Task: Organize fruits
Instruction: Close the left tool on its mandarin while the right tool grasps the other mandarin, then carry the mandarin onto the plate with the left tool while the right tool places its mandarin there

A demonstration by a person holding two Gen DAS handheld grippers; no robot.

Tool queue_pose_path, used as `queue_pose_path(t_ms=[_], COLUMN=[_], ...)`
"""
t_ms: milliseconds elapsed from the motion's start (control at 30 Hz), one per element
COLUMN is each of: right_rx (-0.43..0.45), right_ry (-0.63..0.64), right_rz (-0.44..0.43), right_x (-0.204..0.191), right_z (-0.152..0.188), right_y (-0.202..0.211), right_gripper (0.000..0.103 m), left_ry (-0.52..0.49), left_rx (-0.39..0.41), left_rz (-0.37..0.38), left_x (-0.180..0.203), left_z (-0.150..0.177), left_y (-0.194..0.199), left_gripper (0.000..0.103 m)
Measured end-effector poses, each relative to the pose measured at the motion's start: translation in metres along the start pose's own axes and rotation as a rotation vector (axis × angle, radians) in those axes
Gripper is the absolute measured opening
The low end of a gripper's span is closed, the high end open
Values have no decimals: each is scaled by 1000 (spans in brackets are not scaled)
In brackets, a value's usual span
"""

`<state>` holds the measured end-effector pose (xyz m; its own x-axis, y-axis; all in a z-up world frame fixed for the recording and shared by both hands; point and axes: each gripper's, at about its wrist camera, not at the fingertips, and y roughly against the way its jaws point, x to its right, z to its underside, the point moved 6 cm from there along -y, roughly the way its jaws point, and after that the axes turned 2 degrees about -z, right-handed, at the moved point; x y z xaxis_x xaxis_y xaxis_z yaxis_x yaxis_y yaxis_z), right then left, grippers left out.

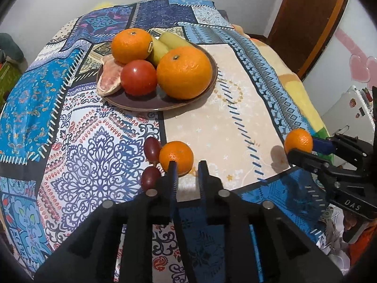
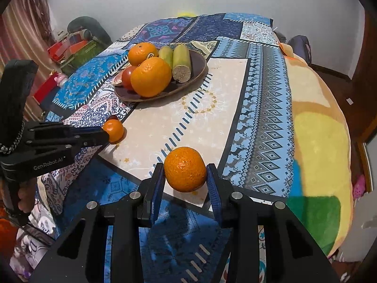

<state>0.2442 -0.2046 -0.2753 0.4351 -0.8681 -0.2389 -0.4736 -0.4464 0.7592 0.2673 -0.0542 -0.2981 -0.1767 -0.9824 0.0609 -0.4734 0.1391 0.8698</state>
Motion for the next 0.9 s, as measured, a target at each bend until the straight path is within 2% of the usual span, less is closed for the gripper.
queue_pose_path(t_ms=[400, 467, 533, 600, 900], right_rx=[6, 7, 7, 9, 13], right_ry=[-9, -14, -15, -13, -7], right_rz=[-14, -17, -20, -22, -31], right_x=[3, 4, 4, 4, 2], right_z=[-1, -2, -1, -1, -3], right_y=[0, 0, 0, 0, -2], right_gripper=[33, 33, 33, 33, 33], left_ry=[-11, -2, 6, 15, 41], left_rx=[22, 27, 40, 46, 2], left_rz=[-17, -19, -25, -31, -30], left_x=[6, 5, 1, -3, -9], left_z=[-19, -18, -13, -8, -6], left_y=[-2, 2, 8, 13, -4], left_gripper=[20, 26, 37, 41, 42])
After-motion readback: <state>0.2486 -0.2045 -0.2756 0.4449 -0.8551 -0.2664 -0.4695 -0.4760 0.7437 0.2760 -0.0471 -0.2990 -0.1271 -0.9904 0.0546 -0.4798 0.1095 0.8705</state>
